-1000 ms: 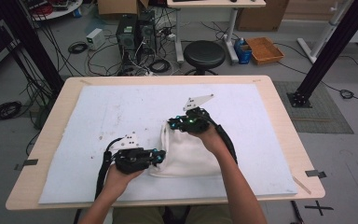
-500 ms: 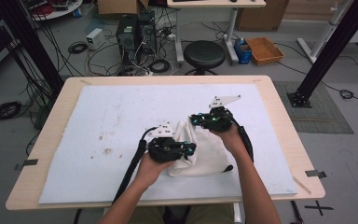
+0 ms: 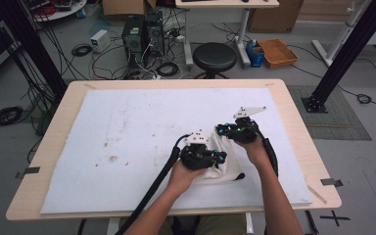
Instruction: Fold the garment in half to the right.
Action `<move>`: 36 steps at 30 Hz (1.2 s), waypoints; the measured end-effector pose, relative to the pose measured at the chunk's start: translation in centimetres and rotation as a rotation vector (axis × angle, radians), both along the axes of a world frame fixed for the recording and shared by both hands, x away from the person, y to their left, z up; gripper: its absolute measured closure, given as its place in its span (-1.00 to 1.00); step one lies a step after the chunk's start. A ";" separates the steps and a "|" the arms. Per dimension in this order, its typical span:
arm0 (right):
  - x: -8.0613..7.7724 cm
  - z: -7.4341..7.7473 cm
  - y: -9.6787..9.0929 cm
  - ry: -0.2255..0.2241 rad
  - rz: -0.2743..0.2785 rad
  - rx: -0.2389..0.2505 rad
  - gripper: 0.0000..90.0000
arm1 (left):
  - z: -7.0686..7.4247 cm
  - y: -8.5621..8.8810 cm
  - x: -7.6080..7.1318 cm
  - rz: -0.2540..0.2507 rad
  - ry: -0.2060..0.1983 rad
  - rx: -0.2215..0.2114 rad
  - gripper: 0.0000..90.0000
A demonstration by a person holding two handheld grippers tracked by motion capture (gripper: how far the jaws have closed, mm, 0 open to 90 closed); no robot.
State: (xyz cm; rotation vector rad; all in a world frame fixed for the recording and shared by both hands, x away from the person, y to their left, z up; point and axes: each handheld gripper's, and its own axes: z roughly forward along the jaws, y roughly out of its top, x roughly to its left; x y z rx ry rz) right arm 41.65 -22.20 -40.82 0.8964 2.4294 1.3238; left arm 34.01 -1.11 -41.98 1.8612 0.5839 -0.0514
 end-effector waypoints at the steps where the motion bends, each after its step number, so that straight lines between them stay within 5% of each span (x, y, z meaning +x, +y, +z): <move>1: -0.1 0.0 -0.1 0.003 -0.012 -0.005 0.77 | 0.0 0.0 0.0 0.001 -0.004 -0.004 0.86; 5: -0.3 0.2 -1.0 0.002 -0.089 0.008 0.20 | 0.7 2.0 0.0 0.039 -0.024 -0.017 0.31; 13: -3.1 1.3 -2.2 -0.051 -0.139 -0.066 0.01 | 1.3 10.8 -0.2 0.192 -0.099 -0.012 -0.18; 18: -5.3 1.1 -1.5 -0.045 -0.070 -0.109 0.22 | 1.0 15.5 -0.9 0.284 -0.132 0.023 -0.30; 22: -6.5 -0.4 -0.8 0.028 -0.006 -0.175 0.29 | 0.5 18.2 -1.1 0.331 -0.125 0.016 -0.33; 24: -6.6 -1.7 -0.8 0.054 -0.032 -0.195 0.43 | 0.2 19.2 -1.1 0.351 -0.122 0.019 -0.33; 27: -6.5 -2.8 -1.2 0.087 -0.019 -0.156 0.91 | -0.1 20.3 -1.2 0.373 -0.121 0.014 -0.33; 36: -7.1 -1.7 -3.7 0.058 -0.085 -0.213 0.93 | -0.3 21.9 -1.5 0.406 -0.118 -0.008 -0.33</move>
